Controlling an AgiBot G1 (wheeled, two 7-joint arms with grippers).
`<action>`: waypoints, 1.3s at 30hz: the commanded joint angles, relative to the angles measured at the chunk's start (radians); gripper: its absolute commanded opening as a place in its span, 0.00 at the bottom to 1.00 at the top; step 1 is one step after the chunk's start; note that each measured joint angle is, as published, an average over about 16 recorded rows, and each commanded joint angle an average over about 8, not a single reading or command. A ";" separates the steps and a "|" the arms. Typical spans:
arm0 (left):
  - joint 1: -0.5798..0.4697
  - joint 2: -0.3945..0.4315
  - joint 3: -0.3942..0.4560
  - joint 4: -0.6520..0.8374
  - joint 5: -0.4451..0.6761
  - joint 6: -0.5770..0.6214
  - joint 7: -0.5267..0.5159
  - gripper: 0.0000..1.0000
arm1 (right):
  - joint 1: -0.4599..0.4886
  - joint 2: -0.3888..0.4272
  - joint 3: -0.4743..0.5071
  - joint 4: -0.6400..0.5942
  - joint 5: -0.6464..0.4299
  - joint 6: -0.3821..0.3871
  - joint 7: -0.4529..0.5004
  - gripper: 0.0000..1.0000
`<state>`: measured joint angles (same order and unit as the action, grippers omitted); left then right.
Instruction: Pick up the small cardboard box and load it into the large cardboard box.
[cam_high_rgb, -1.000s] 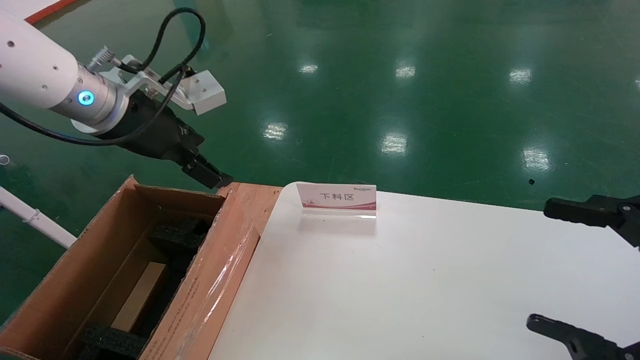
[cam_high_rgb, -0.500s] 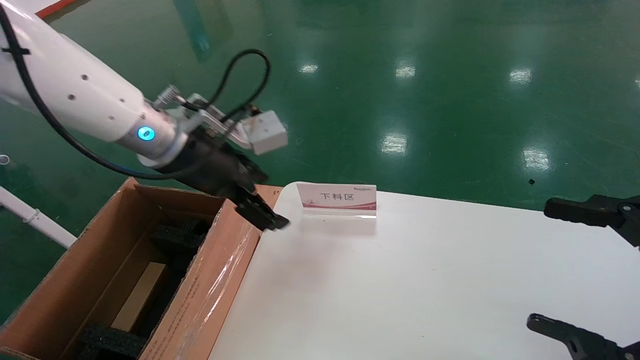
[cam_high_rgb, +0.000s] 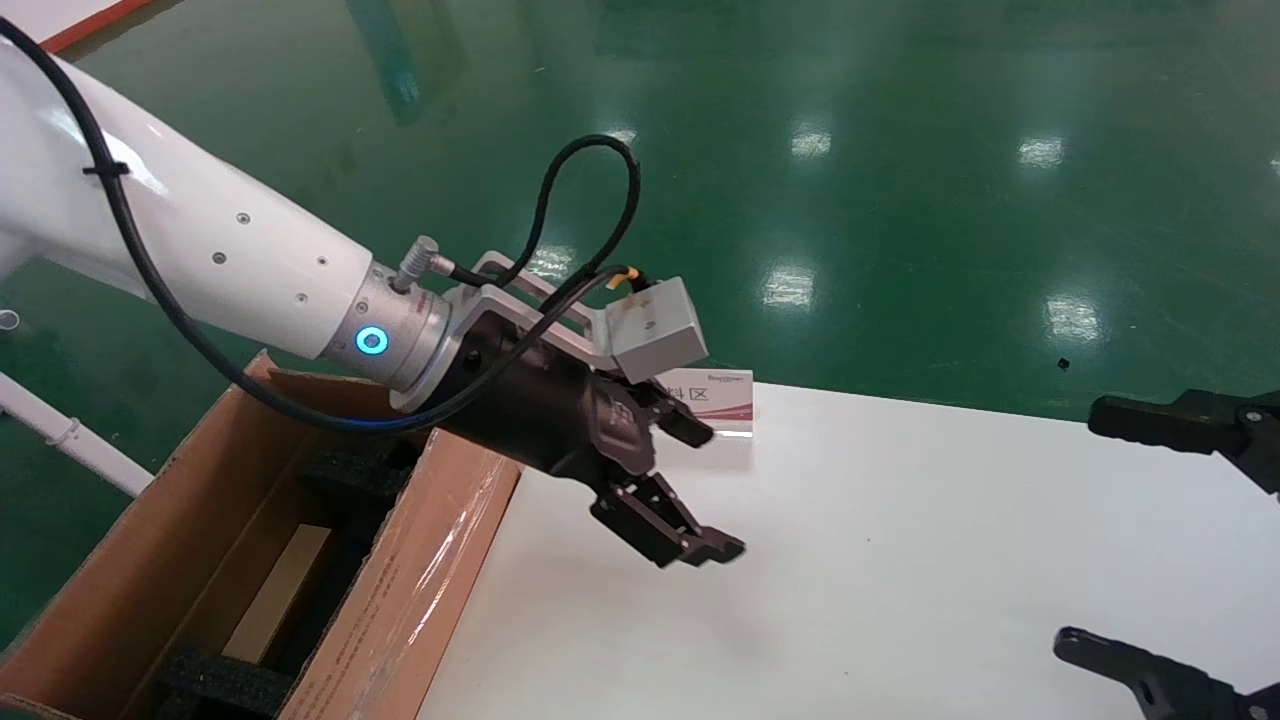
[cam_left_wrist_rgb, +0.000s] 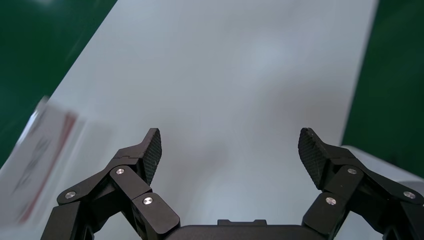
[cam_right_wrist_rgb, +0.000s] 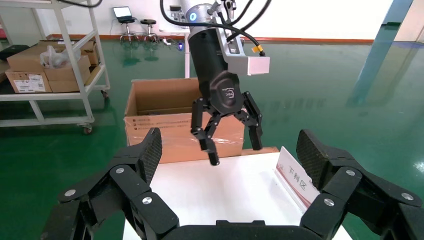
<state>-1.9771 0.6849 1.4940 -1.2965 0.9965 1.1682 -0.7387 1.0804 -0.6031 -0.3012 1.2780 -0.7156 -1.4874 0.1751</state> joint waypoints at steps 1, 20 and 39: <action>0.053 -0.004 -0.071 0.001 -0.016 0.019 0.032 1.00 | 0.000 0.000 0.000 0.000 0.000 0.000 0.000 1.00; 0.559 -0.046 -0.752 0.008 -0.165 0.203 0.341 1.00 | 0.000 0.000 -0.001 0.000 0.001 0.000 0.000 1.00; 0.959 -0.077 -1.291 0.014 -0.281 0.346 0.572 1.00 | 0.000 0.001 -0.002 0.000 0.001 0.001 -0.001 1.00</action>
<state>-1.0406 0.6089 0.2335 -1.2830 0.7207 1.5070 -0.1766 1.0806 -0.6023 -0.3027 1.2778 -0.7143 -1.4864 0.1742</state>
